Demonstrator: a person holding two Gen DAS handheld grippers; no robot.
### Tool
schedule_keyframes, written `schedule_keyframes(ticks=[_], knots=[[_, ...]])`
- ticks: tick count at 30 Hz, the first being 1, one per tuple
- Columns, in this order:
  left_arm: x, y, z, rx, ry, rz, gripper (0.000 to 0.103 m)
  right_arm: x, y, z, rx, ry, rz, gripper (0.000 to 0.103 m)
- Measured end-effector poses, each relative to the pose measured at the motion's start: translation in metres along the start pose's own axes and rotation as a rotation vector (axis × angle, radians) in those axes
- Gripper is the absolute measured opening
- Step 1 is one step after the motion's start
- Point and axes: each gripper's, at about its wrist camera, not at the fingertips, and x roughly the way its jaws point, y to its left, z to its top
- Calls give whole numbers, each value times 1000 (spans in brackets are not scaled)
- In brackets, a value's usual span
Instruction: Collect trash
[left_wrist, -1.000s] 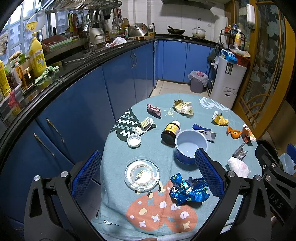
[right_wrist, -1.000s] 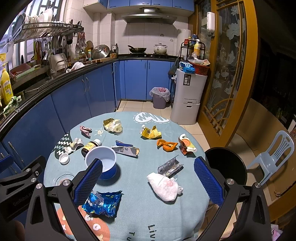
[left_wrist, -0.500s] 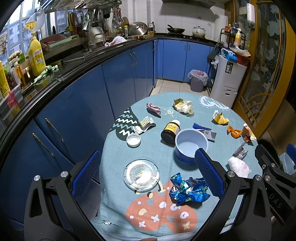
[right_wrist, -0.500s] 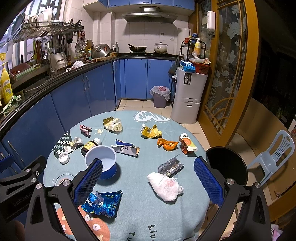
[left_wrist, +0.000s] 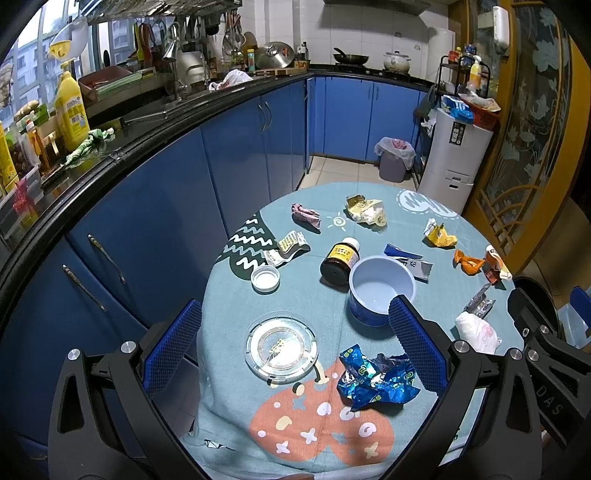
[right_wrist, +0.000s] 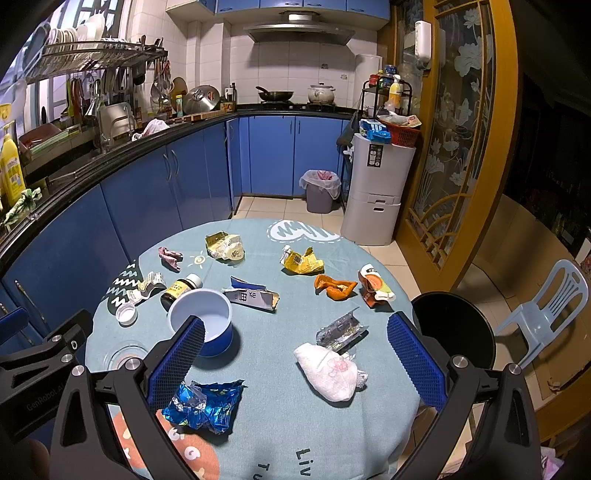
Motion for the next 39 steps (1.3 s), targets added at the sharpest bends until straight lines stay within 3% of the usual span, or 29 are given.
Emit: schedule_keyframes(ticks=[15, 39], knots=[[16, -3, -9, -1, 19, -1, 100, 9, 3, -7, -4, 20, 0, 97], [72, -5, -2, 16, 173, -21, 100, 58, -5, -2, 9, 178, 0, 97]])
